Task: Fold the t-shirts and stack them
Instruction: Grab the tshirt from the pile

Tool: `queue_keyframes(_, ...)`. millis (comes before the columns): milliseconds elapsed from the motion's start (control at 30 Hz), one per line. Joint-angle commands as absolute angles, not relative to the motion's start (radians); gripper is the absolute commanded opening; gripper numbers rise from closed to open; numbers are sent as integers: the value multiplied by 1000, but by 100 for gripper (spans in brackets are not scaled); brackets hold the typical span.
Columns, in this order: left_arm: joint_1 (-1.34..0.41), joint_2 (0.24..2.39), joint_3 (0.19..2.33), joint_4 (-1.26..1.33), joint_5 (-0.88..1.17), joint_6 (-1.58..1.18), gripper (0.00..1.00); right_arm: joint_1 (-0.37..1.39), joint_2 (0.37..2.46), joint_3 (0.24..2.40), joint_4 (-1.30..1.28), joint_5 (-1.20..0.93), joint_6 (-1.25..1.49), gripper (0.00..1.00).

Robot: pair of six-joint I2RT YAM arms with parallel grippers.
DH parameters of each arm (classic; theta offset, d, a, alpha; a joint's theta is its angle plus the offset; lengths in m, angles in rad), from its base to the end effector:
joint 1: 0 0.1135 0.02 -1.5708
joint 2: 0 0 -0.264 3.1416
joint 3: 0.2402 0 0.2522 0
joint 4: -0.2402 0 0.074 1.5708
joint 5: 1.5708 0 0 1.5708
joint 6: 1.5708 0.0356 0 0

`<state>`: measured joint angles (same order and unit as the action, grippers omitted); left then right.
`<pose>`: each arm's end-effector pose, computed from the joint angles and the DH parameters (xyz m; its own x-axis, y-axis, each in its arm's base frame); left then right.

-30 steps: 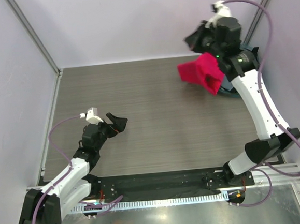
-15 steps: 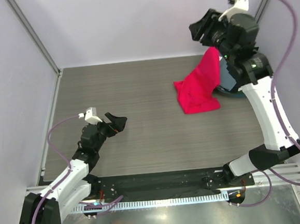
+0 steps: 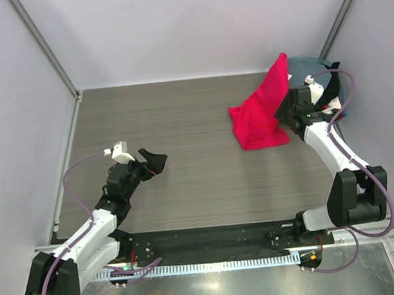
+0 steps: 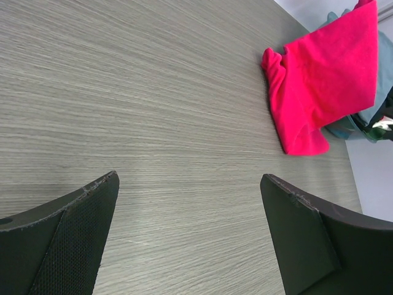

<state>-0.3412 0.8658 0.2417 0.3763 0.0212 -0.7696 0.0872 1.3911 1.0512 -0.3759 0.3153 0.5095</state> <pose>0.1779 -0.0640 0.1932 -0.4123 -0.5919 -0.6926 0.0934 0.7288 -0.6783 0.3049 0.0156 0.2774 -0.4974 0.4220 -0.7580 0.4501 0.8725 0.1904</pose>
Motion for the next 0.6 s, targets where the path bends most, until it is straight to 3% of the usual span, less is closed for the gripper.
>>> queue_keyframes(0, -347, 871, 276, 414, 32, -750, 98, 23, 1368, 1052, -189, 318, 555, 66)
queue_keyframes(367, -347, 887, 279, 417, 35, -747, 98, -28, 1577, 1163, -86, 250, 600, 57)
queue_keyframes(433, -347, 891, 281, 419, 37, -747, 98, -28, 1600, 1178, -78, 247, 606, 52)
queue_keyframes(533, -347, 899, 282, 420, 40, -747, 98, -28, 1623, 1181, -51, 239, 612, 33)
queue_keyframes(567, -347, 899, 282, 422, 41, -747, 98, -28, 1626, 1189, -49, 236, 615, 16)
